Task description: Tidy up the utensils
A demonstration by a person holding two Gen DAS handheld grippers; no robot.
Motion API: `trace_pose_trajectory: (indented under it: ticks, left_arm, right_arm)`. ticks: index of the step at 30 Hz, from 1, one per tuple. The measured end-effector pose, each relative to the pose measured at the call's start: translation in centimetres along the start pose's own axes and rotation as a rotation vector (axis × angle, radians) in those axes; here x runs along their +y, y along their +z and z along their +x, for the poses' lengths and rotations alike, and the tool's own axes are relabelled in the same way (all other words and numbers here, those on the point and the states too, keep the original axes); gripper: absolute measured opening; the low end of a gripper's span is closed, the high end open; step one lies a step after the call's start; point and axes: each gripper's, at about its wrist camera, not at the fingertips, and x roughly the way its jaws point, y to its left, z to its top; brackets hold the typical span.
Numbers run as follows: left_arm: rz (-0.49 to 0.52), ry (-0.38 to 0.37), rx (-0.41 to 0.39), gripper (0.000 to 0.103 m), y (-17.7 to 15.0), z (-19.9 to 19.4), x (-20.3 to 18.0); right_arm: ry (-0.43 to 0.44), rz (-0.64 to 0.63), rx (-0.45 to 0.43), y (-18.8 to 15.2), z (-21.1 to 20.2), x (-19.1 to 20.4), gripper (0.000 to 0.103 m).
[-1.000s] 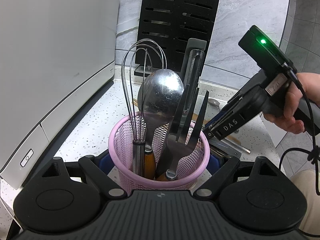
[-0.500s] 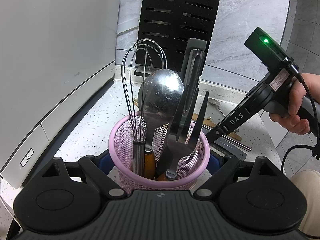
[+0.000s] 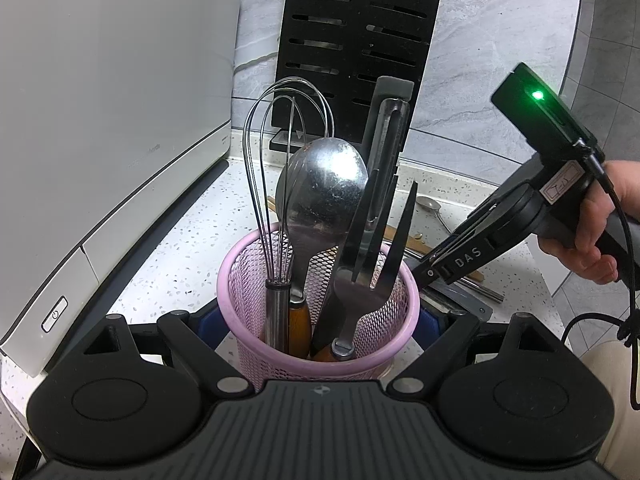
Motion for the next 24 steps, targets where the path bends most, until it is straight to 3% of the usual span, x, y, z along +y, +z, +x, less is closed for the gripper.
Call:
trace_pose_trajectory:
  ticks: [4, 13, 24]
  left_arm:
    - [-0.003, 0.000, -0.002, 0.102, -0.1, 0.0, 0.1]
    - [-0.003, 0.000, -0.001, 0.102, -0.1, 0.0, 0.1]
    - [-0.004, -0.001, -0.002, 0.102, -0.2, 0.0, 0.1]
  right_arm:
    - [0.030, 0.050, -0.047, -0.8, -0.9, -0.7, 0.023]
    - [0.101, 0.085, -0.253, -3.7, -4.8, -0.8, 0.023]
    - [0.087, 0.095, -0.461, -7.5, -8.7, 0.5, 0.023]
